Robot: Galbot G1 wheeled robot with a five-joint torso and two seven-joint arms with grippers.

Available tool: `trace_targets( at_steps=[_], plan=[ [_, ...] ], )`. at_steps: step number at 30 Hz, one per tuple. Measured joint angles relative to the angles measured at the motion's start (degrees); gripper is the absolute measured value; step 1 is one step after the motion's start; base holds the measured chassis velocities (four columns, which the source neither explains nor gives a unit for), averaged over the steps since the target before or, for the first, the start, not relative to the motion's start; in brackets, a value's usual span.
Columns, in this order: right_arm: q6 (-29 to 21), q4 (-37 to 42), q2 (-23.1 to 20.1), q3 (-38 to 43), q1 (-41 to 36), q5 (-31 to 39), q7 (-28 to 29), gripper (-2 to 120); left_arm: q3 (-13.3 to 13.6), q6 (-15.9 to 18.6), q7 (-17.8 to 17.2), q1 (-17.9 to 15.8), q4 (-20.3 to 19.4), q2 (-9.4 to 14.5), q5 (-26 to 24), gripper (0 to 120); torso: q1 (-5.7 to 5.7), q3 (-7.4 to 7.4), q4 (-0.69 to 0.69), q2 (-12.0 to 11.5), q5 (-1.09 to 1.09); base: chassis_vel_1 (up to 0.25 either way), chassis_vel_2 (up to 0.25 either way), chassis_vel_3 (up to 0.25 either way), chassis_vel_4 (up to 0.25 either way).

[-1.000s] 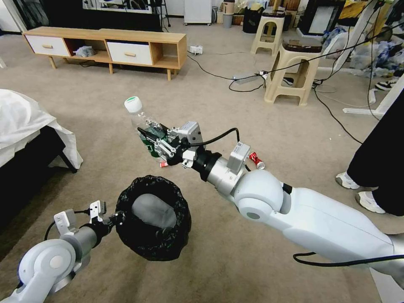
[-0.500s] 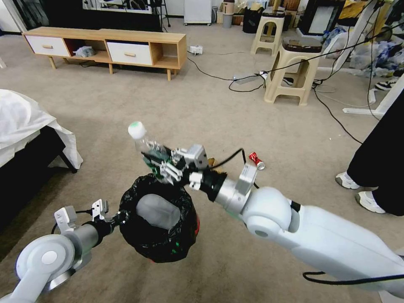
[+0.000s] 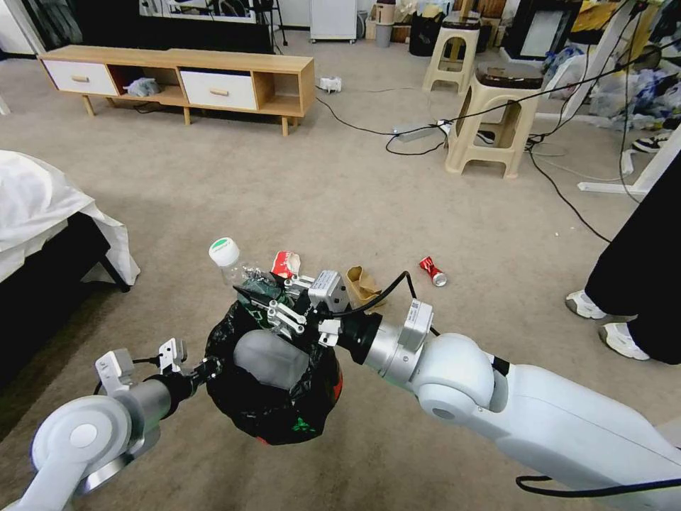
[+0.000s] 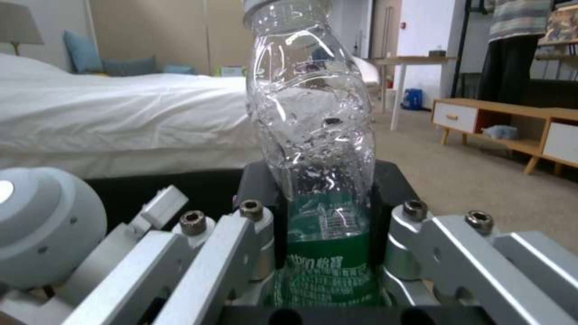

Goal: Pick up the trash bin, then pick up the garbage from the floor and place it into the trash bin.

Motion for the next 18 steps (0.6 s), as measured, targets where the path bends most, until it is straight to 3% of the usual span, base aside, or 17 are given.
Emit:
trace_targets(
  at_steps=[18],
  plan=[
    [0.0,-0.14,-1.74,1.45,-3.44,-2.5,-1.75,22,-0.47,-0.39,-1.53,0.27,-1.04,-0.17,-1.33,1,0.0,0.0,-0.01,0.0,0.0,0.0,0.0,0.0,0.0]
  ],
)
